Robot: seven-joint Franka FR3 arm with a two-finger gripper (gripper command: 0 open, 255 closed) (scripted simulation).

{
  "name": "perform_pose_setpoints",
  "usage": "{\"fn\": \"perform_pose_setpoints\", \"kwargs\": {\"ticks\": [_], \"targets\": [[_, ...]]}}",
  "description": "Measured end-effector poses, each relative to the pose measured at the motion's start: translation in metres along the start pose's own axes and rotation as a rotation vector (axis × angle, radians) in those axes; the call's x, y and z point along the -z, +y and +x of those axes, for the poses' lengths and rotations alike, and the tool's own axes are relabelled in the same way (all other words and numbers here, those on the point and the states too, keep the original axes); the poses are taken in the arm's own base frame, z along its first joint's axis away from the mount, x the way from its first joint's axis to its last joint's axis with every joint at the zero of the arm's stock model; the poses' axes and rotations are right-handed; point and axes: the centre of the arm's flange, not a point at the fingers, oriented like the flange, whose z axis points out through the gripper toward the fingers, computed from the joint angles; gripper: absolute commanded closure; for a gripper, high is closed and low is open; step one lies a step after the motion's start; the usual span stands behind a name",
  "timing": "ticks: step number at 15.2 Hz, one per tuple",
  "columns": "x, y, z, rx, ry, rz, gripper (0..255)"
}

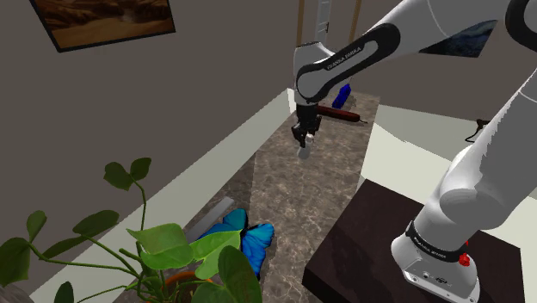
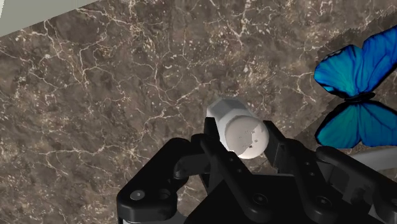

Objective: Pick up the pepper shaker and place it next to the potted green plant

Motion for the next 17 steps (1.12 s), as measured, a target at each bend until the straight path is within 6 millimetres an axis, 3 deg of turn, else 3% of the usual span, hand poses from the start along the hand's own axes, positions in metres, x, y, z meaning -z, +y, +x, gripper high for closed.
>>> {"fn": "perform_pose_setpoints", "kwargs": {"ticks": [17], "targets": [[0.090, 0.004, -0.008, 0.000, 0.000, 0.000, 255]]}}
